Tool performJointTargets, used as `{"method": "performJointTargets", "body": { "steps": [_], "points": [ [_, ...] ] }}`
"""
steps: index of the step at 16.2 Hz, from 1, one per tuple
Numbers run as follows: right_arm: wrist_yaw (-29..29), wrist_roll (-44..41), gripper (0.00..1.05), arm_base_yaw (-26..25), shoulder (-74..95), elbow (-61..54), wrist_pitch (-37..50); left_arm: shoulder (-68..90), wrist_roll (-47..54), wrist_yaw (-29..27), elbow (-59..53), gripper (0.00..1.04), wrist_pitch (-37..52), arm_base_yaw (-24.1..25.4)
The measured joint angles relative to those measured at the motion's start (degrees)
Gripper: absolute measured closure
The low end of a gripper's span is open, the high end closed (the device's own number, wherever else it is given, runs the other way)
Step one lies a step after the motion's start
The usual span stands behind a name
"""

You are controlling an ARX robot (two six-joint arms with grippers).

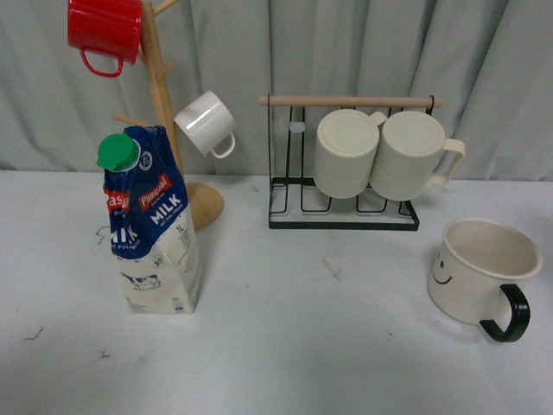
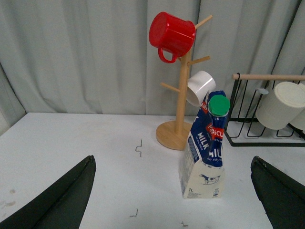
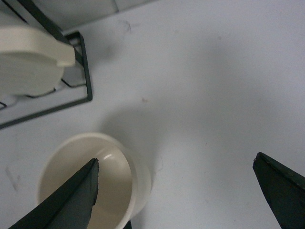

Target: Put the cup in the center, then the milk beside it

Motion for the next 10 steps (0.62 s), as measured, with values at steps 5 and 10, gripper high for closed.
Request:
{"method": "performJointTargets", "body": {
  "steps": [5, 10],
  "points": [
    [-0.1, 0.1, 0.06, 2.3, 8.7, 4.2, -3.6, 0.0, 0.0, 0.0, 0.0, 0.07, 0.0, 0.0],
    [-0.7, 0.2, 0.06, 3.7, 14.6, 9.3, -6.0, 0.0, 0.0, 0.0, 0.0, 0.07, 0.0, 0.0]
  ]
}}
